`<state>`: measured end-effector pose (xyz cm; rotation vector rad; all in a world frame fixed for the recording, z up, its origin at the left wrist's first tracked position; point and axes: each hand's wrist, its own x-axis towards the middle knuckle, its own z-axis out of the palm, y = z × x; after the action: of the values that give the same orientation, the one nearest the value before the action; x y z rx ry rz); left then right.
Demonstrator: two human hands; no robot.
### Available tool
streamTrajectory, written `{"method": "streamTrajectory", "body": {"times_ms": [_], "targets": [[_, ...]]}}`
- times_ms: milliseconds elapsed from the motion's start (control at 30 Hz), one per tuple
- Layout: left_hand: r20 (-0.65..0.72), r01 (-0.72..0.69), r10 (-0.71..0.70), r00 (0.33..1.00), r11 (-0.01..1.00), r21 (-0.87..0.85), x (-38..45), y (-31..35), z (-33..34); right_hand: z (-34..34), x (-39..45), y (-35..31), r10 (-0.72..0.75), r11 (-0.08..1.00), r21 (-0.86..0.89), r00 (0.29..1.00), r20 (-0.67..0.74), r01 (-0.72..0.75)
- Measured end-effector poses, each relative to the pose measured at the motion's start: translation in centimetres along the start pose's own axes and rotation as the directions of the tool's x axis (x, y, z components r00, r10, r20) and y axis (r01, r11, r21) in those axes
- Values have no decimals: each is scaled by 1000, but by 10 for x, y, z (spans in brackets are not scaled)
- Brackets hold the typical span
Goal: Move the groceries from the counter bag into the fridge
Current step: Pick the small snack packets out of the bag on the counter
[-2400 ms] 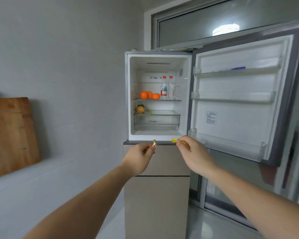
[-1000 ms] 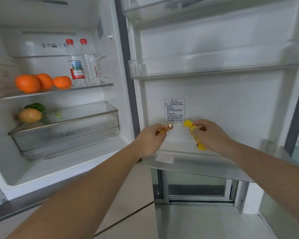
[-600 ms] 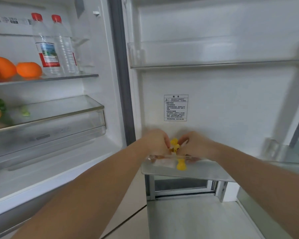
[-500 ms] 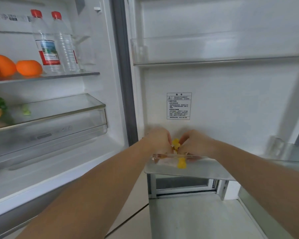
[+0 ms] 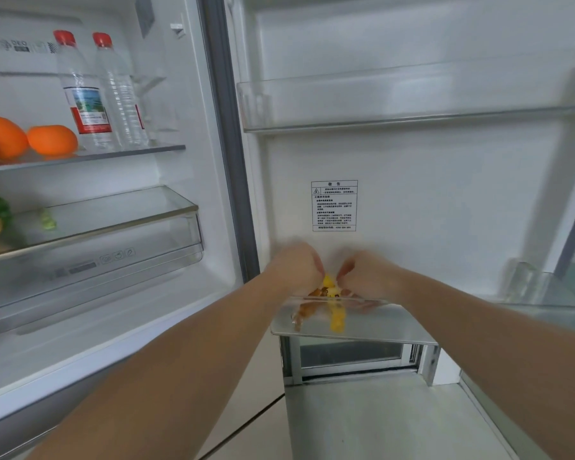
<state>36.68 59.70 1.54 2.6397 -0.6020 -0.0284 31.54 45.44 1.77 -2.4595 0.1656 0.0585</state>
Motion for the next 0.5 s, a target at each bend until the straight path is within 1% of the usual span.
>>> {"method": "streamTrajectory", "body": {"times_ms": [67, 167, 233, 300, 400, 500], "targets": [[-41, -12, 10, 999, 999, -35, -8, 5, -6, -5, -3, 3, -41, 999, -10, 998, -43, 41], [-112, -41, 37, 993, 998, -39, -25, 17, -17, -21, -11, 10, -131, 985, -134, 981, -145, 111], [-150, -71, 69, 986, 997, -8, -33, 23, -22, -35, -22, 17, -184, 965, -223, 963, -198, 138], [-157, -115, 123, 980, 992, 57, -38, 28, -24, -47, -34, 24, -225, 946, -285, 944, -241, 153], [-145, -204, 215, 966, 975, 91, -38, 41, -19, -61, -64, 38, -228, 936, -331, 921, -316, 118], [-199, -348, 347, 916, 937, 33, -35, 62, -9, -74, -97, 49, -186, 933, -360, 889, -418, 26]]}}
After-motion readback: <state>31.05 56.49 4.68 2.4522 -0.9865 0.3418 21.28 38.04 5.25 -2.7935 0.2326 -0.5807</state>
